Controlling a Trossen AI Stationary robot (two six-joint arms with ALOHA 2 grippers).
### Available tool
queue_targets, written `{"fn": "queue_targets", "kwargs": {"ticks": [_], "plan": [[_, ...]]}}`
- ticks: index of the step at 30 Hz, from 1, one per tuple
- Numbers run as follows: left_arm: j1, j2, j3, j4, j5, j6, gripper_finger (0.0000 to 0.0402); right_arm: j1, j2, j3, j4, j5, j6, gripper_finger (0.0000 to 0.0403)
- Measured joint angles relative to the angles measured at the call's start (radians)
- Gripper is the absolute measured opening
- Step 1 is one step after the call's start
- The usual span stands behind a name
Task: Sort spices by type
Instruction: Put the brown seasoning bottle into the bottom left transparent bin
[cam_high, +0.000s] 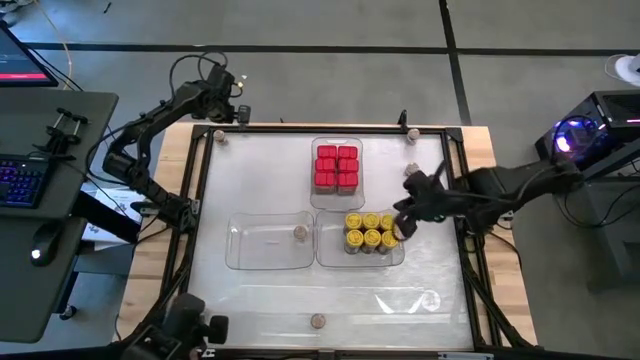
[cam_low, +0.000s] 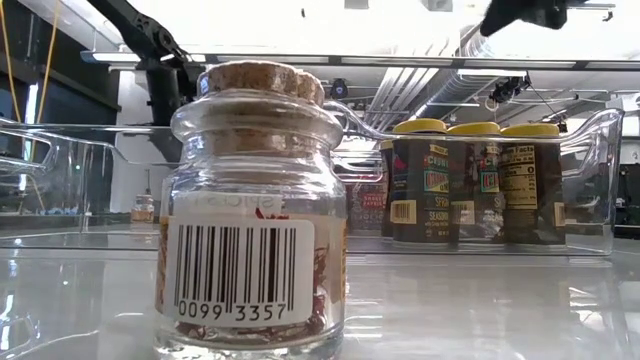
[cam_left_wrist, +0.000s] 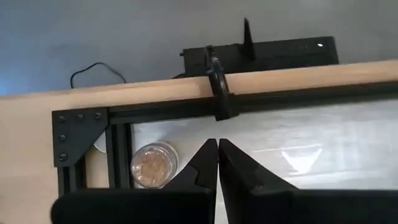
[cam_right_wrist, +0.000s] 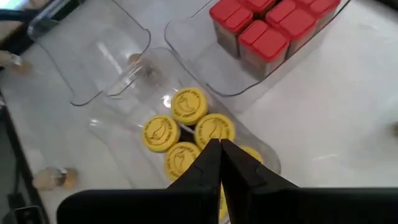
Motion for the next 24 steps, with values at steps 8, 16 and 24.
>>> {"fn": "queue_targets", "kwargs": {"ticks": [8, 16, 24], "plan": [[-0.013, 0.017, -0.001, 0.025, -0.109, -0.23, 0.0, 0.068, -0.02, -0.092, 0.07, 0.023, 0.062, 0.0], [-0.029, 0.018, 0.0, 0.063, -0.172, -0.464, 0.0, 0.088, -0.018, -0.092, 0.074, 0.032, 0.024, 0.0], [-0.061, 0.061, -0.001, -0.004, -0.264, -0.645, 0.0, 0.09, -0.018, -0.092, 0.064, 0.032, 0.009, 0.0]]}}
